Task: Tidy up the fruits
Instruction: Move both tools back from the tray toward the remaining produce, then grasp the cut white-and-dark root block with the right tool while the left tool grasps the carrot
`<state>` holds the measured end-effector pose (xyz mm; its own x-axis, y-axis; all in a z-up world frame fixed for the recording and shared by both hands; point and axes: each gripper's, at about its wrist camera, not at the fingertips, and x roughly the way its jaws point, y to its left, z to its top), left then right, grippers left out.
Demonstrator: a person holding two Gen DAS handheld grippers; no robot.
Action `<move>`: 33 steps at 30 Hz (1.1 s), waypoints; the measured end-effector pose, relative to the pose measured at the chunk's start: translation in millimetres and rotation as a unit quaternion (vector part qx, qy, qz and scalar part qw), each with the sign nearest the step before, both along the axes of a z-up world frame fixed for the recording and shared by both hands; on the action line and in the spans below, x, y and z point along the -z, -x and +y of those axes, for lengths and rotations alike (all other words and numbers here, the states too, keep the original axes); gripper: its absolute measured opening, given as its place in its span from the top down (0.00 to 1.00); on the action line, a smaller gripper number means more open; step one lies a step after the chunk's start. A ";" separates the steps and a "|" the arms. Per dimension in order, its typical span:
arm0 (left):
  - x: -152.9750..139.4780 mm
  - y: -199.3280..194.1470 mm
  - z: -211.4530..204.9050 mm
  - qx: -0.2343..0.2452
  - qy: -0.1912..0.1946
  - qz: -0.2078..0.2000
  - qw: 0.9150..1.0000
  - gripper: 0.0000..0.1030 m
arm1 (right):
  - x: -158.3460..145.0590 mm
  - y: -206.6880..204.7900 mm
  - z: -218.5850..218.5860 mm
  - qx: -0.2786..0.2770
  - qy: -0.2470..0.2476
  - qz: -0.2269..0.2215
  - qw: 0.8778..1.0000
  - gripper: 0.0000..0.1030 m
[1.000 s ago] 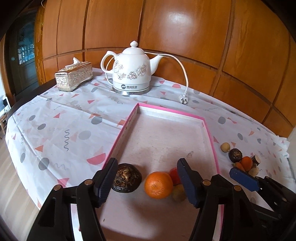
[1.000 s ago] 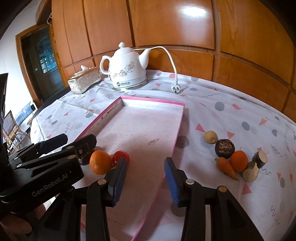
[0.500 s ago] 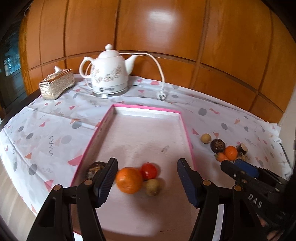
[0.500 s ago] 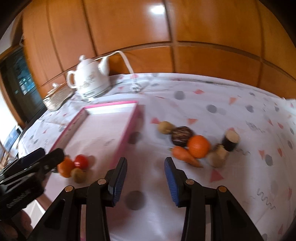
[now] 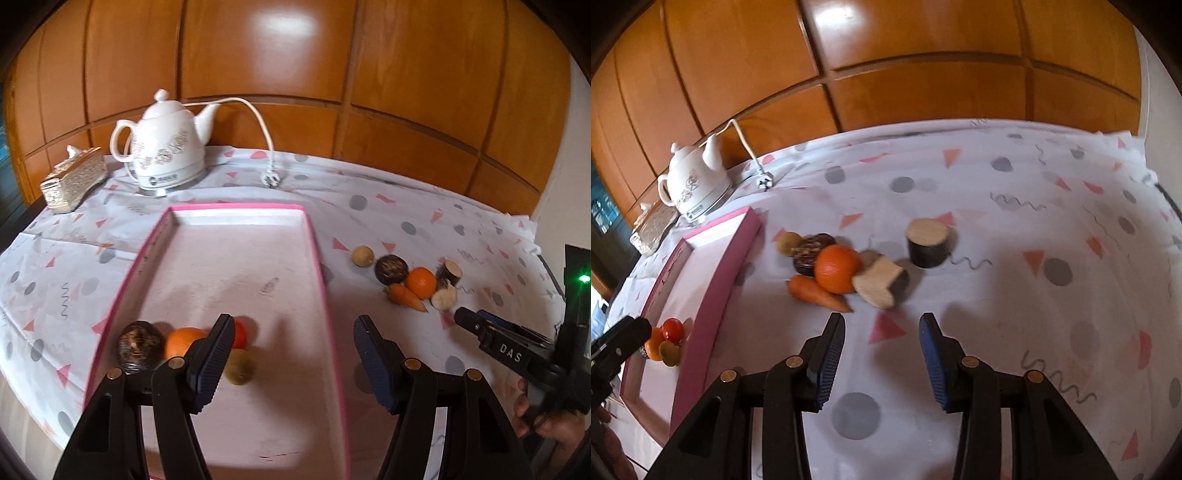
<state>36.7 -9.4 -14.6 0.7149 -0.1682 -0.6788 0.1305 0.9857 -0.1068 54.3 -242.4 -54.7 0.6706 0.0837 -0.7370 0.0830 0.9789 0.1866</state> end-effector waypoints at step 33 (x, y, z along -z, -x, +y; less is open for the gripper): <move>13.9 -13.8 -61.4 0.087 0.014 0.041 0.995 0.35 | 12.9 -26.1 -16.5 -0.016 0.016 -0.001 1.000 0.66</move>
<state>50.6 -70.8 -28.4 0.6160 -0.3040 -0.7268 0.2877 0.9456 -0.1517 80.4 -258.8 -67.7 0.6687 0.0820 -0.7390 0.0506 0.9866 0.1553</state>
